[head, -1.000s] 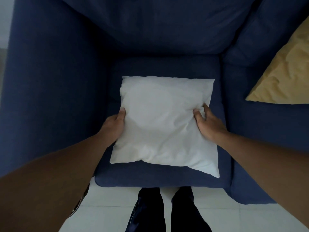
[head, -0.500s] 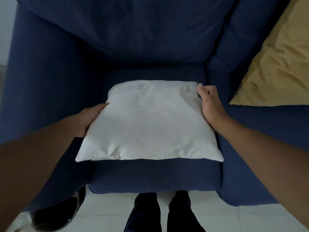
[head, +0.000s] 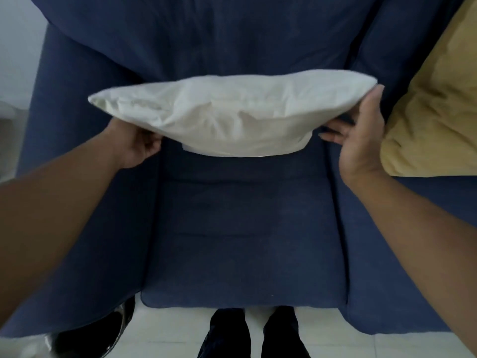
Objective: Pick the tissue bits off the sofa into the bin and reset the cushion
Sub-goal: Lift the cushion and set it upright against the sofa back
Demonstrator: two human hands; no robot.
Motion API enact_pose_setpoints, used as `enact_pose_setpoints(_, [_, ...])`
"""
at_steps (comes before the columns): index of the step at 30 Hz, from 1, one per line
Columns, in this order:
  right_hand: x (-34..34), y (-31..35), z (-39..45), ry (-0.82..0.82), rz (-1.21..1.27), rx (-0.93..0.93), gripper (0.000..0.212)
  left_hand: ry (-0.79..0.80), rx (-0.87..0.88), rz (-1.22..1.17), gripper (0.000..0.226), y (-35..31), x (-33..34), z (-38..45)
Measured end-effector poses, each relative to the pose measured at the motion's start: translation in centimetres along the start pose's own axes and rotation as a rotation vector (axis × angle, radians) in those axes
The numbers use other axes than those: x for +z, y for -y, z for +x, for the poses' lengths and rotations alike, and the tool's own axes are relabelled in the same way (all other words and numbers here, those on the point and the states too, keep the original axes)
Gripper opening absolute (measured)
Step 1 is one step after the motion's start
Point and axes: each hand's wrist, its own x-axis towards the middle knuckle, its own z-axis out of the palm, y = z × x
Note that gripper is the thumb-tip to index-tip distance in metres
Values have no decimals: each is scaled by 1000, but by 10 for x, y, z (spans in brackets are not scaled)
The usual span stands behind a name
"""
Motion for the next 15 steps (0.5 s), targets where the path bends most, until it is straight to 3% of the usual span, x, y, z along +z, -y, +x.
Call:
enact_pose_setpoints(3, [17,-1,10,-30,-154,-151,30,-100,129,-1,35,-16,15,3])
enact_pose_setpoints(7, [35,1,34,-202,-287,-256,34,-231,242,-100,48,-28,31,11])
enact_pose_setpoints(11, [53,4,59,-144,-378,-276,23,-198,365,-45,46,-46,51,13])
enact_pose_setpoints(15, [68,8,79,-12,-521,-257,32,-121,547,189,37,-51,65,15])
